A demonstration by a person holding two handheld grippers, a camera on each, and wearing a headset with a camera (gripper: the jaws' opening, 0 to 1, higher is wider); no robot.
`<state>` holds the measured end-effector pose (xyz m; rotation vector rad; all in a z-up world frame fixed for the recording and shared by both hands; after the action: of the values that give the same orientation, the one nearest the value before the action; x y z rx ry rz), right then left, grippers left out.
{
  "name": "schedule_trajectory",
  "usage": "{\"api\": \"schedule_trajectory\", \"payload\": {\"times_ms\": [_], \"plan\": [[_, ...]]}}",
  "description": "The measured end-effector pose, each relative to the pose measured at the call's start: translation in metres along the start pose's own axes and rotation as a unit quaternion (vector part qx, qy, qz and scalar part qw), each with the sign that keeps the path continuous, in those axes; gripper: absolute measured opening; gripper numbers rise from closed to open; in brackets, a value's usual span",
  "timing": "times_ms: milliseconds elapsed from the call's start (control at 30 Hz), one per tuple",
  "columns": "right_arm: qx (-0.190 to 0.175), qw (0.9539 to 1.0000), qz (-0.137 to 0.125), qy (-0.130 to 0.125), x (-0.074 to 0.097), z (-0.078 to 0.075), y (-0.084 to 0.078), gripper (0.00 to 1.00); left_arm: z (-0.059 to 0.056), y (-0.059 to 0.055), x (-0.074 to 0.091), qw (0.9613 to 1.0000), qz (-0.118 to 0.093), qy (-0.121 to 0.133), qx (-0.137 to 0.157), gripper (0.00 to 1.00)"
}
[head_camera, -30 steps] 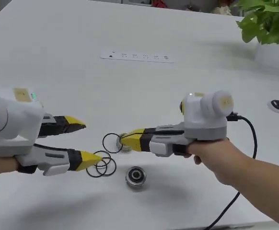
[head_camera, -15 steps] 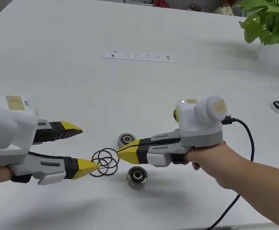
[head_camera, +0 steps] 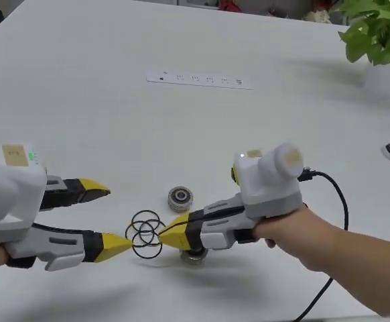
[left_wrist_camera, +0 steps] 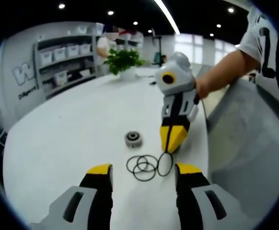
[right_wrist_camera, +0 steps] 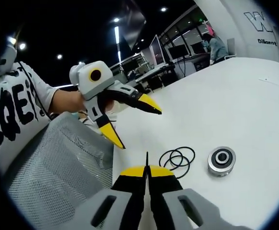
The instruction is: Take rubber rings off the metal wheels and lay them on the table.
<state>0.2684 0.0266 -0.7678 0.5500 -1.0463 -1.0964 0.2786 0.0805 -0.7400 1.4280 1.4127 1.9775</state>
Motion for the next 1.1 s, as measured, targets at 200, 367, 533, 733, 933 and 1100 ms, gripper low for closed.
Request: {"api": "schedule_trajectory", "payload": {"times_ms": [200, 367, 533, 733, 933, 1100], "plan": [[0.008, 0.9998, 0.016, -0.005, -0.002, -0.003, -0.007, 0.00, -0.001, -0.002, 0.001, 1.0000, 0.002, 0.000, 0.002, 0.53], [0.029, 0.9991, 0.025, -0.014, -0.003, -0.007, -0.010, 0.00, 0.000, -0.003, 0.001, 1.0000, 0.002, 0.000, 0.003, 0.53], [0.051, 0.9979, 0.033, -0.025, -0.005, -0.010, -0.011, 0.00, -0.001, -0.003, 0.000, 1.0000, 0.004, 0.000, 0.003, 0.53], [0.068, 0.9962, 0.035, -0.043, -0.006, -0.016, -0.009, 0.00, -0.001, -0.004, 0.001, 1.0000, 0.005, 0.000, 0.004, 0.53], [0.072, 0.9950, 0.032, -0.060, -0.006, -0.023, -0.005, 0.00, -0.003, -0.004, 0.002, 1.0000, 0.005, 0.000, 0.004, 0.53], [0.077, 0.9936, 0.032, -0.076, -0.006, -0.029, -0.004, 0.00, -0.002, -0.005, 0.002, 1.0000, 0.005, 0.000, 0.005, 0.53]]}}
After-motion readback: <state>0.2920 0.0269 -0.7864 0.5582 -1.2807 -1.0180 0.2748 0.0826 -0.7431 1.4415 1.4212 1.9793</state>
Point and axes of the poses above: the centre of the closed fingertips' face, and the gripper's own axes: x roughly backward along the fingers, z roughly to its left, y roughly out of its top, the point moved 1 cm from there along x, roughly backward along the fingers
